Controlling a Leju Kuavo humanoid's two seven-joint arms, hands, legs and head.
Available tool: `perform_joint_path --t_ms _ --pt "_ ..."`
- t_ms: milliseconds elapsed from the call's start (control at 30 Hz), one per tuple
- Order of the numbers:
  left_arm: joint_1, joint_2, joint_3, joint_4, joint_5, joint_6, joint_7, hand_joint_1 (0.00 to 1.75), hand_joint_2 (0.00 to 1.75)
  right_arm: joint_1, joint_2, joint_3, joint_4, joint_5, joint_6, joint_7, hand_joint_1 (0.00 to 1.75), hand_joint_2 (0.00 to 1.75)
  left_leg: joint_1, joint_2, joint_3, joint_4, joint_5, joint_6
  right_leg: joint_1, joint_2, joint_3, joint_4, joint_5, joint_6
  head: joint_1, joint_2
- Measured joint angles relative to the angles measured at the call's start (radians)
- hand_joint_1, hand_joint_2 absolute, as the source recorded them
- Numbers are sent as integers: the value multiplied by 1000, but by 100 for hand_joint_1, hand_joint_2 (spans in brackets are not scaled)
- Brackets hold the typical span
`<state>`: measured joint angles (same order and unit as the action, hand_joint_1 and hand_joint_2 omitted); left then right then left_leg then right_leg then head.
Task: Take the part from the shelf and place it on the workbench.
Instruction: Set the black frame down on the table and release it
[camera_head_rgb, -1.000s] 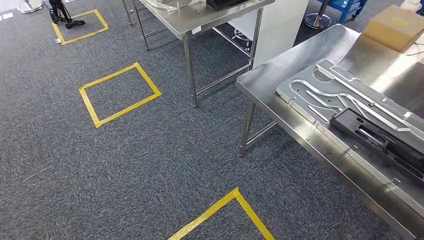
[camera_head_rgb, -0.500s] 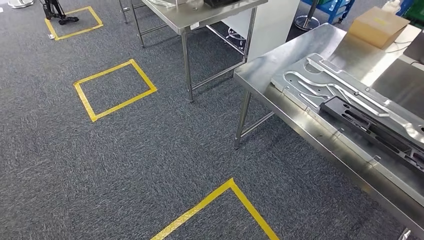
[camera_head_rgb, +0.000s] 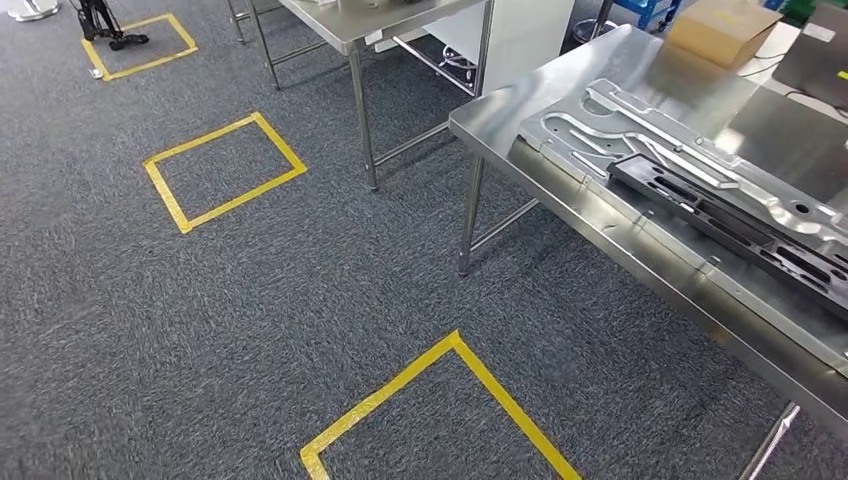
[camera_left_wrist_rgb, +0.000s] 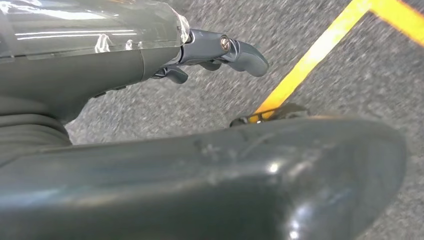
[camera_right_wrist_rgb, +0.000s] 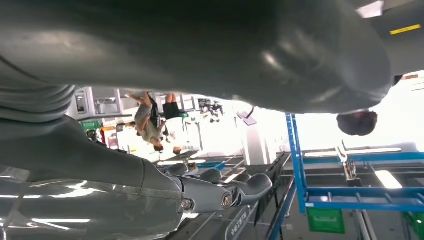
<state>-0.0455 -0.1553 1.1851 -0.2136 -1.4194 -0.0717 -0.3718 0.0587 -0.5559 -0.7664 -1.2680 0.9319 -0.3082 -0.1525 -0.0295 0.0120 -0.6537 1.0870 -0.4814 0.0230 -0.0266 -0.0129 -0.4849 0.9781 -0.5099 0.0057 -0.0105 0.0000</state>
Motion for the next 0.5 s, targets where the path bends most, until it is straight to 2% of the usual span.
perform_joint_path --t_ms 67,100,133,167,200,233,267,300,333,367,433,467,500 --pt "1 0 0 0 -3 0 0 0 0 1 1 -2 0 3 -2 -12 0 0 11 -5 -32 123 -99 -12 1 1 -30 1 24 -4 -1 0" --pt "1 0 0 0 -4 0 -1 0 0 2 3 -6 0 6 -2 -23 0 0 17 -6 -40 181 -122 -17 1 2 -46 3 36 -3 -1 0" --pt "1 0 0 0 -5 2 -2 0 0 4 7 -11 0 11 -3 -37 0 0 22 -6 -36 215 -120 -21 1 3 -63 5 48 0 -1 0" --pt "1 0 0 0 -6 7 -4 0 0 7 15 -19 -3 18 -3 -56 0 0 27 -6 -15 215 -96 -24 0 4 -80 7 58 3 -1 0" --pt "0 0 0 0 -6 18 -6 0 0 10 27 -29 -10 21 2 -79 0 0 32 -6 21 180 -65 -26 -1 6 -96 10 67 8 -1 0" --pt "0 0 0 0 -7 33 -7 0 0 14 43 -39 -22 17 16 -107 0 0 36 -6 75 117 -46 -27 -2 7 -110 14 76 12 -1 0" --pt "-1 0 0 0 -5 51 -5 0 0 21 67 -48 -43 -2 46 -138 0 0 38 -8 138 33 -43 -26 -1 7 -121 19 82 18 -1 0" --pt "-2 -1 1 0 0 66 -1 0 0 28 97 -54 -70 -34 96 -168 0 0 38 -9 189 -39 -54 -23 -1 7 -127 23 90 24 -1 0" --pt "-3 -1 4 0 9 75 2 0 0 37 132 -53 -101 -75 159 -190 0 0 38 -11 224 -92 -68 -19 0 7 -130 24 97 30 0 0" --pt "-5 -2 9 0 21 79 5 0 0 48 171 -43 -133 -113 230 -206 0 0 35 -11 239 -121 -77 -13 1 6 -131 22 105 37 0 0" --pt "-6 -2 24 0 41 77 8 0 0 82 257 9 -191 -155 335 -211 0 0 34 -10 233 -132 -63 4 -3 6 -132 20 114 49 1 0" --pt "-7 -2 30 0 46 77 9 0 0 103 299 54 -211 -155 356 -205 0 0 33 -8 228 -137 -53 14 -5 7 -140 36 98 52 2 0" --pt "-7 -2 35 0 47 77 10 0 0 125 337 106 -223 -145 352 -194 0 0 32 -6 221 -141 -43 22 -6 7 -156 73 68 52 2 0"
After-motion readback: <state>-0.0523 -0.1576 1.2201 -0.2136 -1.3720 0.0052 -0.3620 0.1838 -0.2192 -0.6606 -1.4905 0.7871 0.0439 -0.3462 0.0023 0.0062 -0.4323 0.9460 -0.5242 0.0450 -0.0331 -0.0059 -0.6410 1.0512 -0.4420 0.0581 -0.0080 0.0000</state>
